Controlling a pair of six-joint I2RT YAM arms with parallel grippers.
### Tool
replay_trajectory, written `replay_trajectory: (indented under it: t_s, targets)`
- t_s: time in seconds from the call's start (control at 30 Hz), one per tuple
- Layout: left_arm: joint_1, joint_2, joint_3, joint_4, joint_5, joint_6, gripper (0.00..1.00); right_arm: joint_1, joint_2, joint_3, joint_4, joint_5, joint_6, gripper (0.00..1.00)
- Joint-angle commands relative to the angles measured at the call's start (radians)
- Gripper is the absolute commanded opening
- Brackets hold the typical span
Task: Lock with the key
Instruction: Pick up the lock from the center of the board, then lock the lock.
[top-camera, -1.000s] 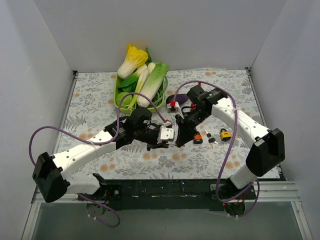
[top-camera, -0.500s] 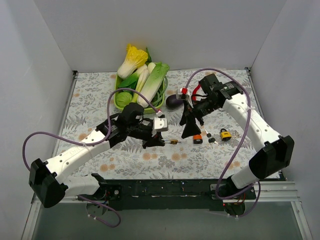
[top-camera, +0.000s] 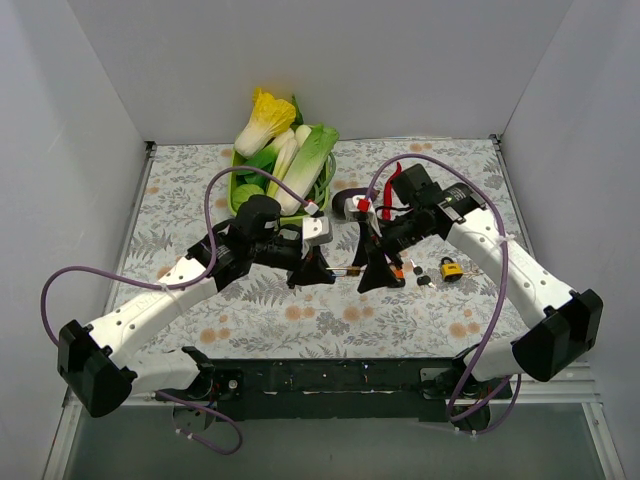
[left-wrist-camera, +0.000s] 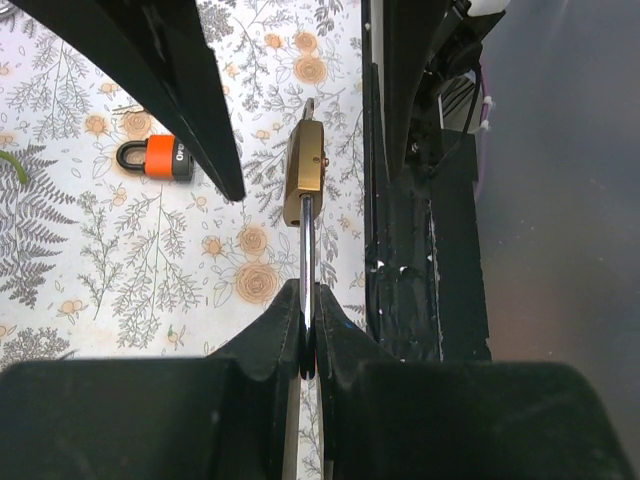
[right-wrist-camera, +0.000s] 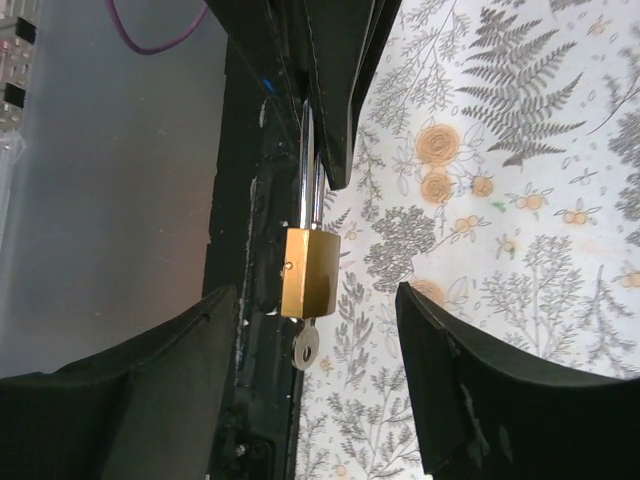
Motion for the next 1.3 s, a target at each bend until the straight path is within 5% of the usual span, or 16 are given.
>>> replay_trajectory:
  t_s: [0.0, 0.13, 0.37, 1.07, 1.27]
  targets:
    - [0.007, -0.007, 0.045, 0.062, 0.049, -0.046, 0.0, 0.014, -0.021, -0.015, 0.06, -0.009, 0.043, 0.67]
    - [0.007, -0.005, 0.045, 0.066, 0.054, -0.058, 0.0, 0.016, -0.023, -0.013, 0.086, 0.0, 0.063, 0.5]
    - [0.007, -0.002, 0.034, 0.096, 0.037, -0.082, 0.0, 0.025, -0.027, -0.01, 0.116, 0.01, 0.087, 0.02]
    - [-0.028, 0.067, -0.021, 0.38, 0.1, -0.335, 0.0, 0.117, -0.021, -0.05, 0.388, 0.004, 0.287, 0.01]
    - [0.015, 0.035, -0.049, 0.363, 0.084, -0.331, 0.0, 0.123, -0.018, -0.036, 0.309, 0.029, 0.235, 0.05]
